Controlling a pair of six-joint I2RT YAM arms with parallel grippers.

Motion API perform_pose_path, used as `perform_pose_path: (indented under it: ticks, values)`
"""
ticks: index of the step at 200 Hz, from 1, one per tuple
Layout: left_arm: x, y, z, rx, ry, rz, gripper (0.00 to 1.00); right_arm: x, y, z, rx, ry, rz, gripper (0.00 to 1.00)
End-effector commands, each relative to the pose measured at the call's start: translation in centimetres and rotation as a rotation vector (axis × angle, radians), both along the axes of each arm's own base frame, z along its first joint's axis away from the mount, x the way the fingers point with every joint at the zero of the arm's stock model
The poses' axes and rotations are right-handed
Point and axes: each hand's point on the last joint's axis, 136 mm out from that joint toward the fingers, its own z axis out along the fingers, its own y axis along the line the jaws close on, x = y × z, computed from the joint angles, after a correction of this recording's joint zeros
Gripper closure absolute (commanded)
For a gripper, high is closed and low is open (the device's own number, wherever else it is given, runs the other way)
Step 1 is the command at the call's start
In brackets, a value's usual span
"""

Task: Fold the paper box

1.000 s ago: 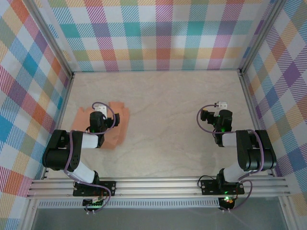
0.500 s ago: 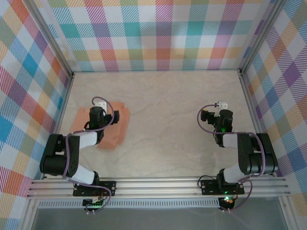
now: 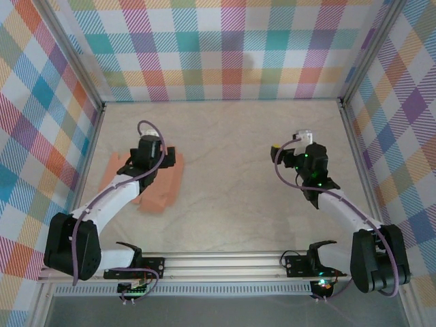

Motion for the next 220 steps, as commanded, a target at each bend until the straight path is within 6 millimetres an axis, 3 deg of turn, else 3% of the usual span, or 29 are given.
perform_pose_path:
  ticks: [1,34,85,113,155,220]
  values:
    - [-2.3,0.1,-0.6,0.117,0.119,0.068,0.0,-1.2,3.7,1.0,-0.038,0.014,0.132,0.0]
    - [-2.6,-2.0,-1.3,0.212,0.195,0.073,0.0,-2.9,8.1,1.0,-0.021,0.033,0.286,0.0]
    - [-1.4,-3.6,-5.9,0.308,0.344,0.131,0.12,-4.8,12.4,1.3,0.062,0.043,0.459,0.0]
    - [-1.0,-4.8,-8.6,0.291,0.409,0.134,0.13,-5.2,13.4,0.7,0.084,0.07,0.504,0.0]
    - [-0.9,-7.1,-10.4,0.301,0.44,0.099,0.16,-4.6,14.2,-0.7,0.104,0.119,0.51,0.0]
    - [-0.8,-6.3,-12.3,0.392,0.477,0.12,0.43,-4.6,14.1,-1.1,0.1,0.122,0.504,0.0]
